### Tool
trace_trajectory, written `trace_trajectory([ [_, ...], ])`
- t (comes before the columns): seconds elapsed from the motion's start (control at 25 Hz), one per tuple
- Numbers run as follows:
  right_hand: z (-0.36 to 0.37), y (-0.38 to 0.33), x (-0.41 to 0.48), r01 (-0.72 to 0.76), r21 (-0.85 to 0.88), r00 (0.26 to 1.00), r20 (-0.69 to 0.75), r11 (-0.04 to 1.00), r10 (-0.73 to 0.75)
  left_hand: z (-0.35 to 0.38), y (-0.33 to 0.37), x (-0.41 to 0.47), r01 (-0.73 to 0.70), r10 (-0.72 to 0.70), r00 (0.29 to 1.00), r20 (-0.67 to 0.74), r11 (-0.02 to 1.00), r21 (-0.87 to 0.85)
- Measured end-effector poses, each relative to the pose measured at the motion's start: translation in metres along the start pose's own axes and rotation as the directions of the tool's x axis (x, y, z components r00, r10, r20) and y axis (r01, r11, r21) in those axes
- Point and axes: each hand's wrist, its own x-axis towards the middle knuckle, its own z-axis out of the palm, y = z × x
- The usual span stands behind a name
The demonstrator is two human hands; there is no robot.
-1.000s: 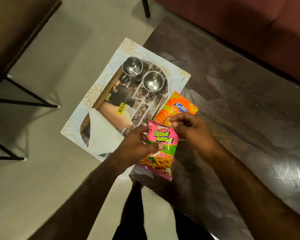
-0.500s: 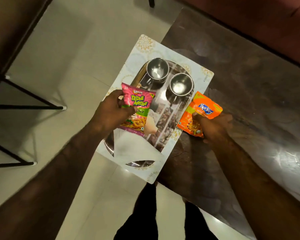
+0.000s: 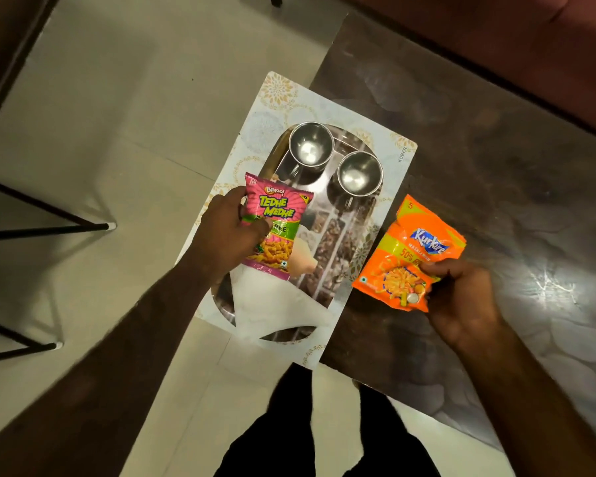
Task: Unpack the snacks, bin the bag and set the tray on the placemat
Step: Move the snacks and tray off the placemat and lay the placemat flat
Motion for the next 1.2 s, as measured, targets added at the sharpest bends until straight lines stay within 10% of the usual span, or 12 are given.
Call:
trace_trajectory([
  [0.28, 0.064, 0.029, -0.002, -0.047, -0.242, 0.988, 0.131, 0.969, 0.08, -0.001, 0.006, -0.001, 0.011, -0.009, 0.999, -0.04, 0.999, 0.039],
  [0.48, 0.077, 0.038, 0.005, 0.222, -0.395, 0.973, 0.024, 0.891, -0.231, -0.006, -0.007, 0.003, 0.033, -0.035, 0.999, -0.026, 0.997, -0.068],
  [0.76, 0.076, 0.045, 0.025, -0.001, -0.311, 0.998, 0.066, 0.95, 0.023, -0.002, -0.021, 0.008, 0.169, -0.118, 0.979, 0.166, 0.927, -0.334],
  [1.2, 0.088, 0.05, 0.037, -0.005, -0.224, 0.99, 0.135, 0.975, 0.036, 0.003, -0.026, 0.012, 0.111, -0.082, 0.989, 0.121, 0.959, -0.26],
])
